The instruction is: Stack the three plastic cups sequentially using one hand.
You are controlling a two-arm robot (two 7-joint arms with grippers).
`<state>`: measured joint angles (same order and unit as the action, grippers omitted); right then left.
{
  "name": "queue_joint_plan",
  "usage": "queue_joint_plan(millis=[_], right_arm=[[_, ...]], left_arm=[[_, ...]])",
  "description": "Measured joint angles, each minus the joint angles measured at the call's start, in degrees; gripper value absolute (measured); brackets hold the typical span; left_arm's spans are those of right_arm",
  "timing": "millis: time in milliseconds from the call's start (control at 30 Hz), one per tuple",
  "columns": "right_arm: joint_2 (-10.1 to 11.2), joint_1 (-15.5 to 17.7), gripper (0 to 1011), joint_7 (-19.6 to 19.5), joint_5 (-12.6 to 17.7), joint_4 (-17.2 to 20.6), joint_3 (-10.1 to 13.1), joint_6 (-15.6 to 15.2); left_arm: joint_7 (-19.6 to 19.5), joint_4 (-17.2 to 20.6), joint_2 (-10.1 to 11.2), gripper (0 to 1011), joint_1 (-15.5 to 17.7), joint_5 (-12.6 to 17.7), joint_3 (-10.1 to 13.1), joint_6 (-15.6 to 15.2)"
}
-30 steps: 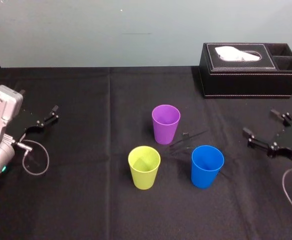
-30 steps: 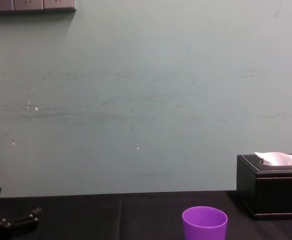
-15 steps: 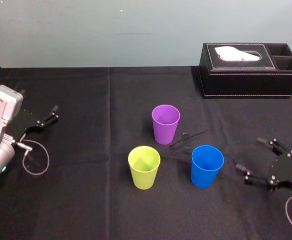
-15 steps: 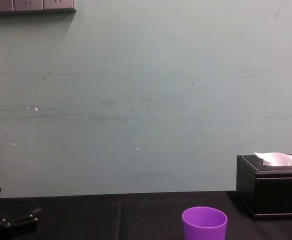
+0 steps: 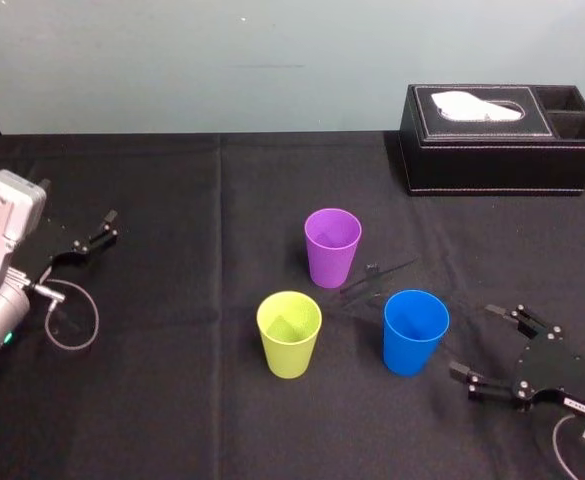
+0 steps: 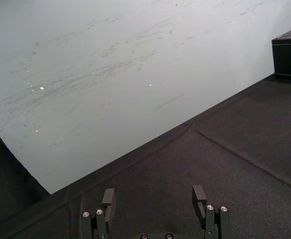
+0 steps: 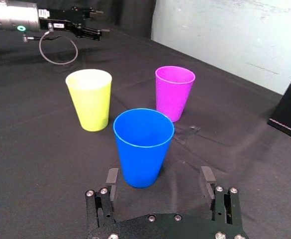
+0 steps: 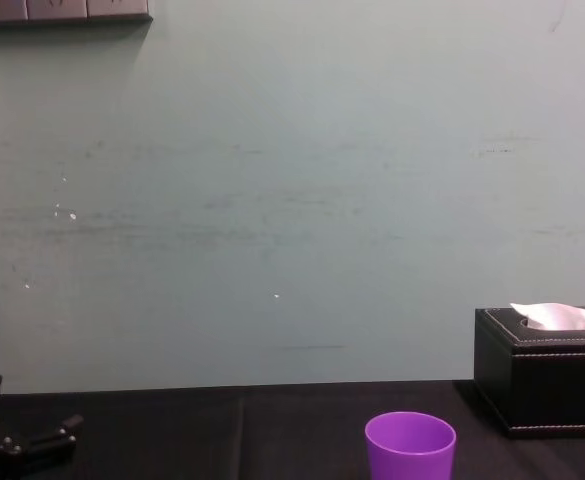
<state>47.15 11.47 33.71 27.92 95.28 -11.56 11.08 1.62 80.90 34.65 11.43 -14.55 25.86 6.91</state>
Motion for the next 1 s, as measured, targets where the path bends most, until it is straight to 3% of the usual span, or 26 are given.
queue_joint_plan(millis=[500, 1000], right_arm=[[-2.76, -1.79, 1003, 1.5, -2.51, -0.84, -1.07, -1.58], [-5.71, -6.01, 1003, 2.38, -3.97, -3.87, -3.76, -3.16]], left_arm=[[0.0, 0.0, 0.0, 1011, 0.0, 0.0, 0.0, 0.0], [0.0, 0.0, 0.0, 1011, 0.0, 0.0, 0.0, 0.0]])
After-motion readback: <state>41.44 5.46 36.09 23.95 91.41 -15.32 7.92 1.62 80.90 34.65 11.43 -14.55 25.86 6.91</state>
